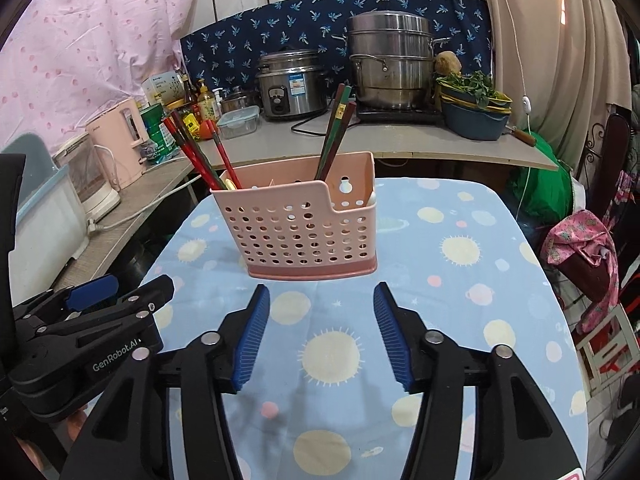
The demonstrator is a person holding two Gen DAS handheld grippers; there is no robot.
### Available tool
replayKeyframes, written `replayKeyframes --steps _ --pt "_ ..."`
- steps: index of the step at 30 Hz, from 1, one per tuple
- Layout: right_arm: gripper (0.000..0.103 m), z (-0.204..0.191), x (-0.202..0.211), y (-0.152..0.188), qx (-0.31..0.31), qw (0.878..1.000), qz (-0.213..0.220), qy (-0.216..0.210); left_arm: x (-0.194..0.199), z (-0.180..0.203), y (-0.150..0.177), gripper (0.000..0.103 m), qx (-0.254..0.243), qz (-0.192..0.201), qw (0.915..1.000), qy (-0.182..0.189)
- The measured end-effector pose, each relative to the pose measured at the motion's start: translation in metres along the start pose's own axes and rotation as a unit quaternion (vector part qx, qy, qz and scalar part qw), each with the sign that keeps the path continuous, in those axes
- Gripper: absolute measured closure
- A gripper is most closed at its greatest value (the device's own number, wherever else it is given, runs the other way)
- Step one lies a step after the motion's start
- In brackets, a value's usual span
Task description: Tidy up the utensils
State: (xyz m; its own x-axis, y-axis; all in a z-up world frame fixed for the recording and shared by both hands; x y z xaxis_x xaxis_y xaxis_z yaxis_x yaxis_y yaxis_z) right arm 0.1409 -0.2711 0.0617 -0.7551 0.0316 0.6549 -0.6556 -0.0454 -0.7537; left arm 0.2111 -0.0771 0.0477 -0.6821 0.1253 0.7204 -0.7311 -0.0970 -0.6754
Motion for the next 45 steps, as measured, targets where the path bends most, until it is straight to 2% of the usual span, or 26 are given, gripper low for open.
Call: replayKeyframes --steps 10,18,28,45 --pt "0.038 -0.003 0.0 0.016 0.002 1.0 -0.013 0.003 0.0 -0.01 0.017 0.02 0.002 -0.001 0.9998 -0.021" --pt "0.019 -0.004 -0.002 0.026 -0.001 1.0 -0.022 0.003 -0.001 -0.014 0.025 0.011 0.001 -0.002 0.9993 -0.036" --pt "0.018 -0.005 -0.003 0.033 0.001 1.0 -0.026 0.007 -0.003 -0.026 0.032 0.01 0.016 -0.005 0.9984 -0.054" --pt "0.018 -0.012 -0.008 0.036 0.011 0.999 -0.036 0.007 -0.002 -0.025 0.037 0.01 0.005 0.001 0.9981 -0.062"
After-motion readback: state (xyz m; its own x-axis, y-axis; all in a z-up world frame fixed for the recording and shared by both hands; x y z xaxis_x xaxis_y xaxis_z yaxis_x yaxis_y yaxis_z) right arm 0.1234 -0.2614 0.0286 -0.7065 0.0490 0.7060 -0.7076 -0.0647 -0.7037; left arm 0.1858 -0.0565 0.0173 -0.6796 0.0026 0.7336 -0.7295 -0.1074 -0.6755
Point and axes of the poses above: each gripper's, at about its wrist camera, not at the fingertips, and x roughly against the way its jaws point, z to its right, y to its underside, the point moved 3 cm from there along -x, roughly the way its jaws point, and after that the axes turned 13 degrees about x, right-handed, at the moved point
